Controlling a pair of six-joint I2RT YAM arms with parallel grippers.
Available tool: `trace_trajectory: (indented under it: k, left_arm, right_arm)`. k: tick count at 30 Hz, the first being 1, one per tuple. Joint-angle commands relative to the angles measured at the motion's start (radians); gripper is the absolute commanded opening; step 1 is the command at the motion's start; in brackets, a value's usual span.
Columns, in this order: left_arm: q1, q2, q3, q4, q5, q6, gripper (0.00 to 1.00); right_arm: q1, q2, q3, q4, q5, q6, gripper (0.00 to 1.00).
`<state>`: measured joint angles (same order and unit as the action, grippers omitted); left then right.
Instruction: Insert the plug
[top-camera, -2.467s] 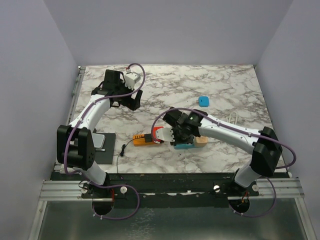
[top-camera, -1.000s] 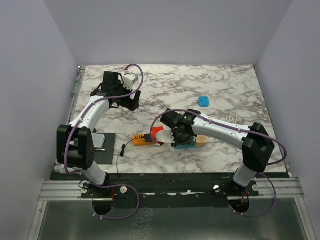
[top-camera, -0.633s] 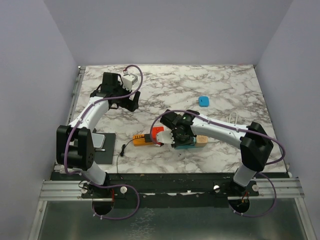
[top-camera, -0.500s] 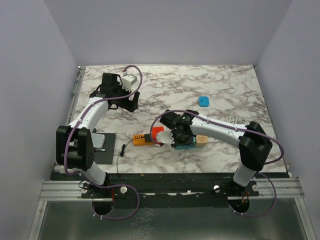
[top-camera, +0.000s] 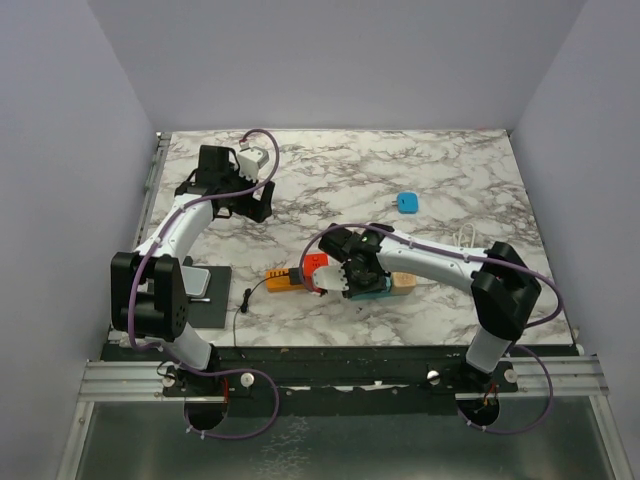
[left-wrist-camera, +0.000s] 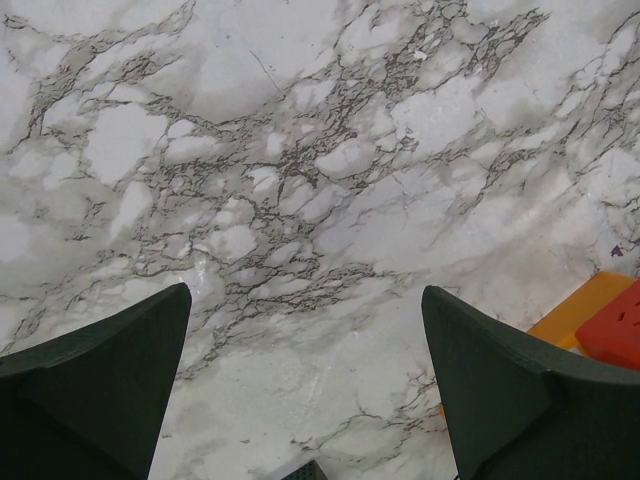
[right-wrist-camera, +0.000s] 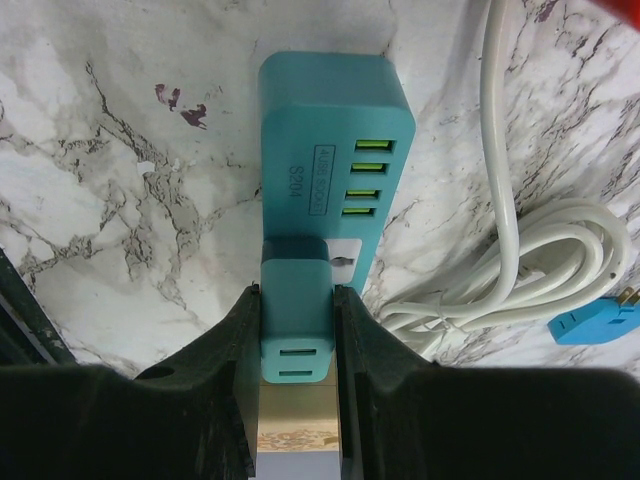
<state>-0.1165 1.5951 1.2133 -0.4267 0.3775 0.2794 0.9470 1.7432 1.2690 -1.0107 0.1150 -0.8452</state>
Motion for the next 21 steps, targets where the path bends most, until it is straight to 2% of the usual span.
trace_trajectory:
  k: [1,12,14,17,18,19,20,21]
  left_arm:
    - [0.015,-0.026,0.008,0.017,0.029,-0.014,0.99]
    - [0.029,-0.034,0.027,0.017,0.032,-0.018,0.99]
    - [0.029,-0.039,0.03,0.017,0.032,-0.021,0.99]
    - [0.029,-0.044,0.036,0.015,0.032,-0.025,0.99]
    - [0.029,-0.044,0.039,0.013,0.032,-0.025,0.99]
    - [0.032,-0.046,0.042,0.009,0.032,-0.025,0.99]
    - [0.032,-0.048,0.046,0.007,0.033,-0.025,0.99]
    - [0.032,-0.049,0.049,0.003,0.031,-0.023,0.99]
  right_arm:
    - [-0.012,0.015,-0.058,0.021,-0.052,0.01,0.01]
    - [-0.051,-0.018,-0.127,0.084,-0.107,0.029,0.01]
    - [-0.051,-0.017,-0.118,0.084,-0.107,0.034,0.06]
    - [-0.052,-0.016,-0.094,0.081,-0.107,0.04,0.25]
    - [-0.053,-0.014,-0.083,0.078,-0.107,0.044,0.4]
    - [-0.055,-0.012,-0.072,0.077,-0.107,0.052,0.81]
    - [-0.057,-0.008,-0.056,0.071,-0.107,0.061,0.98]
    - [-0.059,-0.005,-0.041,0.069,-0.107,0.068,1.0]
